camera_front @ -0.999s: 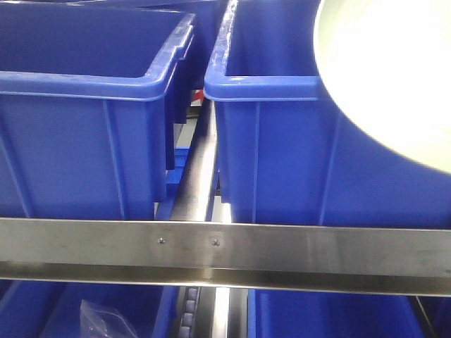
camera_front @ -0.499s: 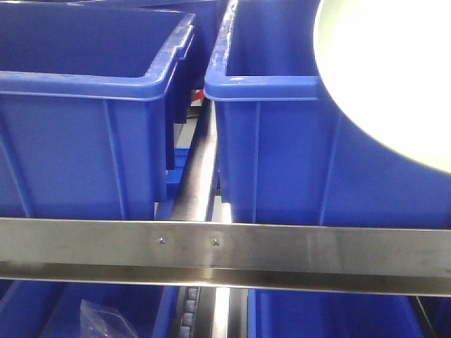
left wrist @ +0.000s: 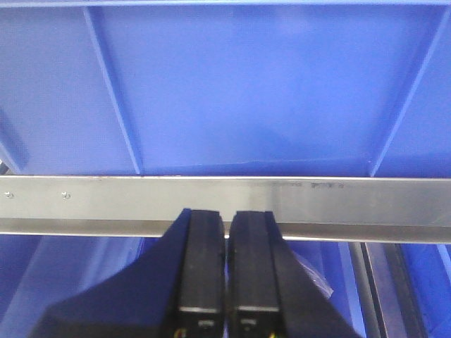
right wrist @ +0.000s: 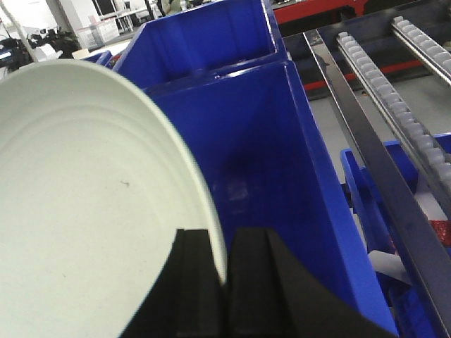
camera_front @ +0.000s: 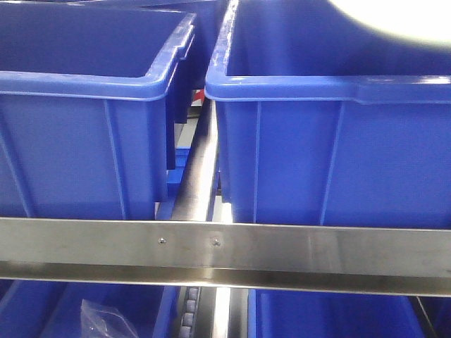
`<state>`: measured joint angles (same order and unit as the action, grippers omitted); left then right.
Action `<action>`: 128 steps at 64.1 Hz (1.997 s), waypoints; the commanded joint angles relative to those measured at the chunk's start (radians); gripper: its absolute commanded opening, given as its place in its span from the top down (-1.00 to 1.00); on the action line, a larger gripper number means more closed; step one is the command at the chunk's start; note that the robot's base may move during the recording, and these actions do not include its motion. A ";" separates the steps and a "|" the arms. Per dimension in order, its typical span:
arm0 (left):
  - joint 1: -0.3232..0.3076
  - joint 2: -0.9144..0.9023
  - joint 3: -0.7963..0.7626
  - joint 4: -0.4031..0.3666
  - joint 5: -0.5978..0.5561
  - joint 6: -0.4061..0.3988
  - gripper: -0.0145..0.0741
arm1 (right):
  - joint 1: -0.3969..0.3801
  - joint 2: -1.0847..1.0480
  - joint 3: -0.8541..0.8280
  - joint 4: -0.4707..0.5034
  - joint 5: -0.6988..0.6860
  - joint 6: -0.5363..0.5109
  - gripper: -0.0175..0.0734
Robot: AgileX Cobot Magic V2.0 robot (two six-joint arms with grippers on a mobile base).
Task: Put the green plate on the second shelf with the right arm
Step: 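Lower the plate into the blue bin and open the right gripper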
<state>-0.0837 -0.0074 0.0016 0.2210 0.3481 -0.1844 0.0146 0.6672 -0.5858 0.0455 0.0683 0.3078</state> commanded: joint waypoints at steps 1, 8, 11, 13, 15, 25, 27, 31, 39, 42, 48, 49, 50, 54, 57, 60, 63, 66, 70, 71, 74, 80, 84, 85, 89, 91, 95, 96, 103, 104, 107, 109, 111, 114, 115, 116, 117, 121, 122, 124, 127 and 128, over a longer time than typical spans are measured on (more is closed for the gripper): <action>-0.005 -0.020 0.042 0.001 -0.063 -0.005 0.39 | 0.001 0.115 -0.135 0.002 -0.128 0.001 0.49; -0.005 -0.020 0.042 0.001 -0.063 -0.005 0.39 | 0.001 0.263 -0.258 0.002 -0.134 0.001 0.49; -0.005 -0.020 0.042 0.001 -0.063 -0.005 0.39 | 0.001 0.326 -0.302 0.002 -0.135 0.001 0.49; -0.005 -0.020 0.042 0.001 -0.063 -0.005 0.39 | 0.001 0.360 -0.337 0.001 -0.136 0.001 0.49; -0.005 -0.020 0.042 0.001 -0.063 -0.005 0.39 | 0.001 0.393 -0.357 0.001 -0.136 0.001 0.49; -0.005 -0.020 0.042 0.001 -0.063 -0.005 0.39 | 0.001 0.529 -0.465 -0.030 -0.134 0.001 0.48; -0.005 -0.020 0.042 0.001 -0.063 -0.005 0.39 | 0.001 0.540 -0.472 -0.037 -0.136 0.001 0.48; -0.005 -0.020 0.042 0.001 -0.063 -0.005 0.39 | 0.010 0.551 -0.476 -0.046 -0.146 0.001 0.38; -0.005 -0.020 0.042 0.001 -0.063 -0.005 0.39 | 0.018 0.556 -0.475 -0.065 -0.173 0.001 -0.10; -0.005 -0.020 0.042 0.001 -0.063 -0.005 0.39 | 0.018 0.556 -0.475 -0.066 -0.186 0.001 -0.27; -0.005 -0.020 0.042 0.001 -0.063 -0.005 0.39 | 0.021 0.556 -0.475 -0.066 -0.191 0.001 -0.47; -0.005 -0.020 0.042 0.001 -0.063 -0.005 0.39 | 0.021 0.556 -0.475 -0.066 -0.189 0.001 -0.48; -0.005 -0.020 0.042 0.001 -0.063 -0.005 0.39 | 0.021 0.556 -0.475 -0.066 -0.185 0.001 -0.48; -0.005 -0.020 0.042 0.001 -0.063 -0.005 0.39 | 0.021 0.556 -0.472 -0.066 -0.172 0.001 -0.48; -0.005 -0.020 0.042 0.001 -0.063 -0.005 0.39 | 0.021 0.551 -0.461 -0.066 -0.171 0.001 -0.48; -0.005 -0.020 0.042 0.001 -0.063 -0.005 0.39 | 0.021 0.540 -0.442 -0.066 -0.171 0.001 -0.47; -0.005 -0.020 0.042 0.001 -0.063 -0.005 0.39 | 0.021 0.524 -0.415 -0.066 -0.171 0.001 -0.42; -0.005 -0.020 0.042 0.001 -0.063 -0.005 0.39 | 0.021 0.504 -0.390 -0.066 -0.171 0.001 -0.32; -0.005 -0.020 0.042 0.001 -0.063 -0.005 0.39 | 0.021 0.459 -0.338 -0.066 -0.175 0.001 -0.09; -0.005 -0.020 0.042 0.001 -0.063 -0.005 0.39 | 0.021 0.448 -0.327 -0.066 -0.177 0.001 -0.03; -0.005 -0.020 0.042 0.001 -0.063 -0.005 0.39 | 0.021 0.406 -0.286 -0.066 -0.178 0.001 0.16; -0.005 -0.020 0.042 0.001 -0.063 -0.005 0.39 | 0.021 0.299 -0.189 -0.066 -0.191 0.001 0.51; -0.005 -0.020 0.042 0.001 -0.063 -0.005 0.39 | 0.021 0.223 -0.121 -0.068 -0.212 0.001 0.48; -0.005 -0.020 0.042 0.001 -0.063 -0.005 0.39 | 0.021 0.208 -0.107 -0.070 -0.216 0.001 0.49; -0.005 -0.020 0.042 0.001 -0.063 -0.005 0.39 | 0.021 0.136 -0.038 -0.090 -0.224 0.001 0.51; -0.005 -0.020 0.042 0.001 -0.063 -0.005 0.39 | 0.021 0.111 -0.017 -0.102 -0.225 0.001 0.51; -0.005 -0.020 0.042 0.001 -0.063 -0.005 0.39 | 0.021 0.053 0.045 -0.132 -0.225 0.001 0.51; -0.005 -0.020 0.042 0.001 -0.063 -0.005 0.39 | 0.021 0.036 0.056 -0.134 -0.225 0.001 0.51; -0.005 -0.020 0.042 0.001 -0.063 -0.005 0.39 | 0.021 -0.039 0.124 -0.144 -0.224 0.001 0.51; -0.005 -0.020 0.042 0.001 -0.063 -0.005 0.39 | 0.021 -0.046 0.127 -0.144 -0.224 0.001 0.51; -0.005 -0.020 0.042 0.001 -0.063 -0.005 0.39 | 0.021 -0.067 0.141 -0.144 -0.223 0.001 0.51; -0.005 -0.020 0.042 0.001 -0.063 -0.005 0.39 | 0.021 -0.077 0.147 -0.144 -0.221 0.001 0.51; -0.005 -0.020 0.042 0.001 -0.063 -0.005 0.39 | 0.021 -0.086 0.148 -0.144 -0.219 0.001 0.51; -0.005 -0.020 0.042 0.001 -0.063 -0.005 0.39 | 0.021 -0.093 0.148 -0.144 -0.215 0.001 0.51; -0.005 -0.020 0.042 0.001 -0.063 -0.005 0.39 | 0.021 -0.095 0.148 -0.144 -0.214 0.001 0.51; -0.005 -0.020 0.042 0.001 -0.063 -0.005 0.39 | 0.021 -0.095 0.148 -0.144 -0.214 0.001 0.51; -0.005 -0.020 0.042 0.001 -0.063 -0.005 0.39 | 0.021 -0.095 0.148 -0.144 -0.214 0.001 0.51; -0.005 -0.020 0.042 0.001 -0.063 -0.005 0.39 | 0.021 -0.096 0.148 -0.144 -0.214 0.001 0.51; -0.005 -0.020 0.042 0.001 -0.063 -0.005 0.39 | 0.021 -0.096 0.148 -0.144 -0.214 0.001 0.51; -0.005 -0.020 0.042 0.001 -0.063 -0.005 0.39 | 0.021 -0.096 0.148 -0.144 -0.212 0.001 0.51; -0.005 -0.020 0.042 0.001 -0.063 -0.005 0.39 | 0.021 -0.096 0.148 -0.144 -0.210 0.001 0.51; -0.005 -0.020 0.042 0.001 -0.063 -0.005 0.39 | 0.021 -0.096 0.148 -0.144 -0.210 0.001 0.51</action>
<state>-0.0837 -0.0074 0.0016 0.2210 0.3481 -0.1844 0.0361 0.5730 -0.4082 -0.0871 -0.0589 0.3116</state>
